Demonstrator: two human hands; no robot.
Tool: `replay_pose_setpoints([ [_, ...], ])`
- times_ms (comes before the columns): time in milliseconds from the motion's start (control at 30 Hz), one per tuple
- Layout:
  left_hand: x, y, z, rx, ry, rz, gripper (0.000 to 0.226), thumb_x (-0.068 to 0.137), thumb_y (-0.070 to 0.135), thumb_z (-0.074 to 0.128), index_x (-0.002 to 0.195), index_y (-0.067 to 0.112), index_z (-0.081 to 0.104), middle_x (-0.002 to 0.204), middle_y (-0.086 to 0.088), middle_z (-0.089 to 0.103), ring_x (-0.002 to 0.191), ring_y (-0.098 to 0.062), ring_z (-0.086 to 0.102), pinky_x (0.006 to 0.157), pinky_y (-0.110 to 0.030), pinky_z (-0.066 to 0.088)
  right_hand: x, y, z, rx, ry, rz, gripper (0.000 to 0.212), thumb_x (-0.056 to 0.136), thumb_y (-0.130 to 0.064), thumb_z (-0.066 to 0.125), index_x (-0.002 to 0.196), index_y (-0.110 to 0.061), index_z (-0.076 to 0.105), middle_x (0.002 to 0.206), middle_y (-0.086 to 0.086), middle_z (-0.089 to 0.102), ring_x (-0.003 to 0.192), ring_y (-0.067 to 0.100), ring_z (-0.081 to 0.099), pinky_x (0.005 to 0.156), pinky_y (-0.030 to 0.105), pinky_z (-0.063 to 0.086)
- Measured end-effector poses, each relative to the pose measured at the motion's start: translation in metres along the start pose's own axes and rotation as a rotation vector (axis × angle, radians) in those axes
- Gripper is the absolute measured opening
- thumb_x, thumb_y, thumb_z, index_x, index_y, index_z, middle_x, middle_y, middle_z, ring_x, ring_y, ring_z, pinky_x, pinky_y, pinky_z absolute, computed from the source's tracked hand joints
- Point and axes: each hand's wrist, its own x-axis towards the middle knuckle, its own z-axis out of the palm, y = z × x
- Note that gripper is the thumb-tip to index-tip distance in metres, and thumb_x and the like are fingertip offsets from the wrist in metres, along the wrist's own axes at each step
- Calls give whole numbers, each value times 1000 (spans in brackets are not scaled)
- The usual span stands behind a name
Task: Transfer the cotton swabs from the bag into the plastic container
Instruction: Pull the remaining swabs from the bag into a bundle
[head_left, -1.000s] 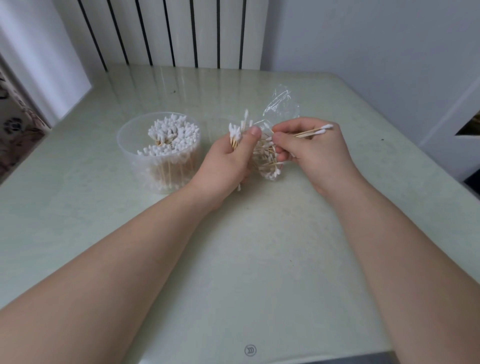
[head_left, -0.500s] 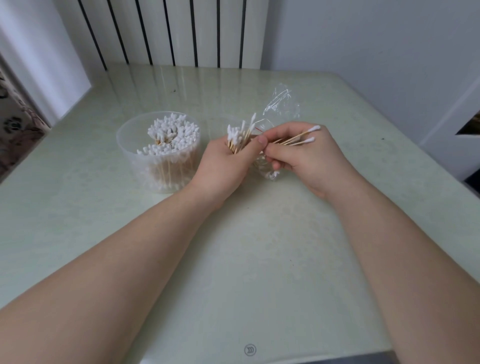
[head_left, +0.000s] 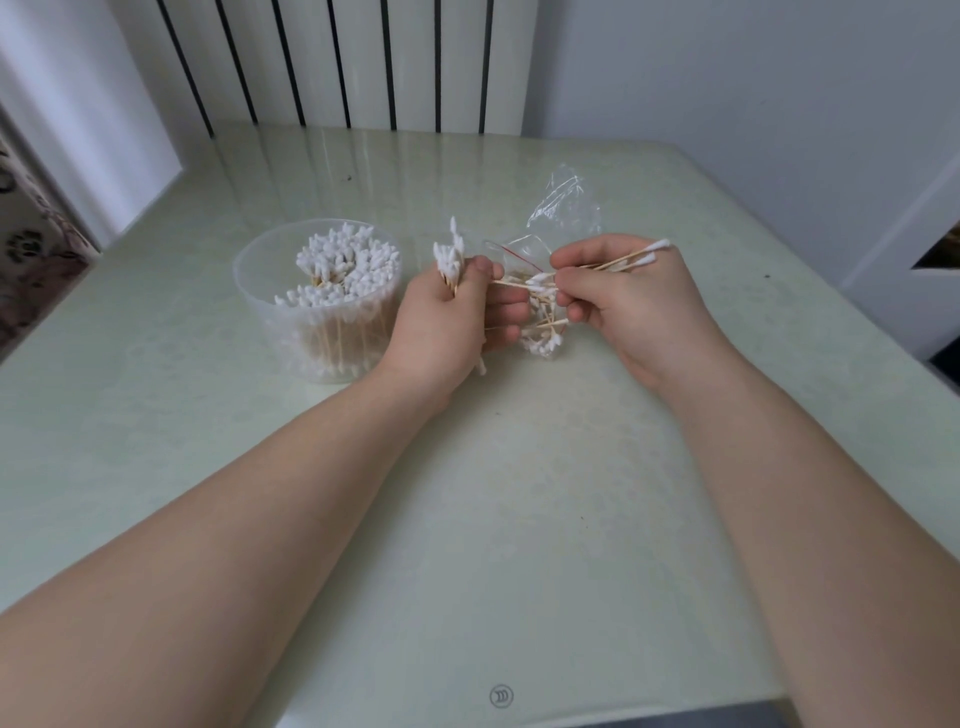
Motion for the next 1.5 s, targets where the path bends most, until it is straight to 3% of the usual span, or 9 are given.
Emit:
replay_pose_setpoints([
  [167,2,-2,-1,-3,2,31,19,109,16,43,105,12,61,76,-6,73,69,-19,73,71,-35,61,-2,0,2,-47,-9,-7,24,81,10,64,78,-12,73,60,7,62,64,26,55,55,27,47],
  [300,4,-3,-1,81,54,49,19,105,21,48,98,17,65,47,9,44,45,-12,48,55,-31,48,-2,-2,0,-82,-33,1,24,81,7,66,76,-15,74,63,7,63,65,23,57,56,26,47],
  [433,4,-4,-4,217,38,87,26,98,39,59,87,19,73,48,12,51,45,-8,43,54,-29,35,-6,-4,2,-67,-124,-17,20,81,7,68,83,-13,73,67,8,63,63,22,55,55,25,46],
  [567,-2,-2,-4,320,-113,116,32,102,30,60,71,21,66,43,16,48,42,1,41,53,-28,33,-9,-3,4,-71,-182,-28,18,82,7,71,87,-10,72,67,8,66,56,16,58,54,24,47],
  [667,2,-5,-6,332,-161,112,20,101,22,61,89,12,73,48,15,53,44,-5,39,52,-25,33,-7,-2,3,-2,-158,29,19,83,9,71,92,-7,70,68,5,71,62,20,68,58,25,47],
  [800,6,-9,-8,241,-167,86,28,95,25,66,101,-2,71,70,-2,61,49,-12,37,50,-25,33,-8,-3,4,90,-166,100,21,83,13,66,97,-3,67,68,5,70,62,21,65,57,24,45],
  [1033,8,-10,-9,212,-142,74,20,99,16,63,104,1,75,68,5,61,47,-10,38,49,-24,33,-5,-11,0,314,-57,154,7,89,8,64,92,1,65,74,15,61,61,16,60,56,22,50],
  [1300,2,-6,-9,298,-317,92,23,101,28,60,81,20,68,66,6,60,49,-11,38,49,-25,33,-7,-6,4,176,-120,77,7,88,7,66,91,2,68,74,14,64,61,15,61,53,21,48],
  [1500,1,-2,-7,318,-306,25,22,105,23,51,90,13,64,67,2,57,50,-14,40,48,-25,36,-2,-5,1,238,-25,37,7,94,-4,65,91,-3,71,89,15,67,66,14,55,52,21,43],
])
